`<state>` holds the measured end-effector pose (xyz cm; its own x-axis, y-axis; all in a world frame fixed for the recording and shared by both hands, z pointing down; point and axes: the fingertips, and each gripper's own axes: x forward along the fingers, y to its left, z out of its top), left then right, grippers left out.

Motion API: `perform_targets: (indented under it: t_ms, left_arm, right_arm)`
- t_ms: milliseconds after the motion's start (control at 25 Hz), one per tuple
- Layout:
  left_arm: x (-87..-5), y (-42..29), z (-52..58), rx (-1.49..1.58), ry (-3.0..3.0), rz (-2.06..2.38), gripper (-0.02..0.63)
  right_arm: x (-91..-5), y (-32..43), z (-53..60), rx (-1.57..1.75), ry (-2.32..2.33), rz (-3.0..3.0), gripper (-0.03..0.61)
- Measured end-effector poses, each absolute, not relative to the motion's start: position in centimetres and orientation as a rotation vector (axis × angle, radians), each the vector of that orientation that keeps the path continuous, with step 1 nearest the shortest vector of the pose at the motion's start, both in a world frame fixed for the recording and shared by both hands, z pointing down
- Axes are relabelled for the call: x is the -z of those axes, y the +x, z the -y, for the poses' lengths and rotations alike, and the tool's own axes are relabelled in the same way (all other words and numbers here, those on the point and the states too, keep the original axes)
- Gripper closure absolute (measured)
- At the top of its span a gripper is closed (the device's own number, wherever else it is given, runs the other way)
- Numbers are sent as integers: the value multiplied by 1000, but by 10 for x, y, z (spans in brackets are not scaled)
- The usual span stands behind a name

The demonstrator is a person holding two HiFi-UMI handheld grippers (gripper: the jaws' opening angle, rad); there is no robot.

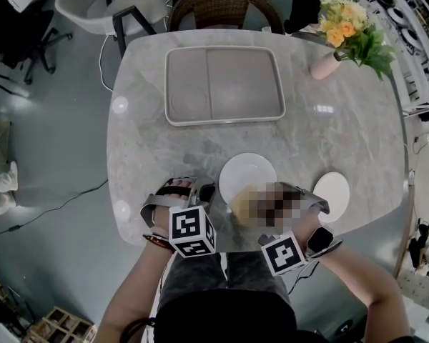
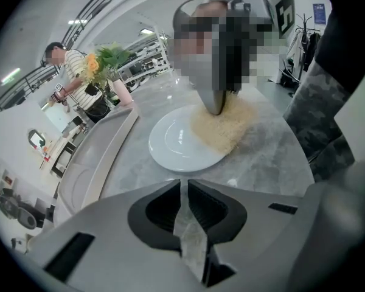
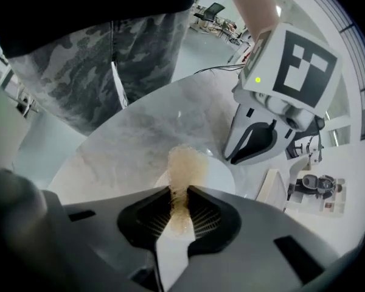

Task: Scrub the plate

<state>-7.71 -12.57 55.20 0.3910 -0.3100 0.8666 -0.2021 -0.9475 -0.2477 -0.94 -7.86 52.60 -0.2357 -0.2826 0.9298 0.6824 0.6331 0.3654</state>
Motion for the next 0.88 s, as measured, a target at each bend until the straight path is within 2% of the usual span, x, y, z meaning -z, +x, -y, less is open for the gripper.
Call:
perform_targets:
  t_ms: [240,400,880]
  left_arm:
    - [-552,-76,126,1610,-2529,-473,568]
    - [-551,-75,126,1609,-2525,-475,571]
    - [-552,-76,125,1605,-2524,-477,575]
  right_arm:
    - [-523,-33,121,1022,-301,1541,509]
    - [-525,-36,138,898,-197,1609,509]
    - [-531,28,157,771,-33,1518,509]
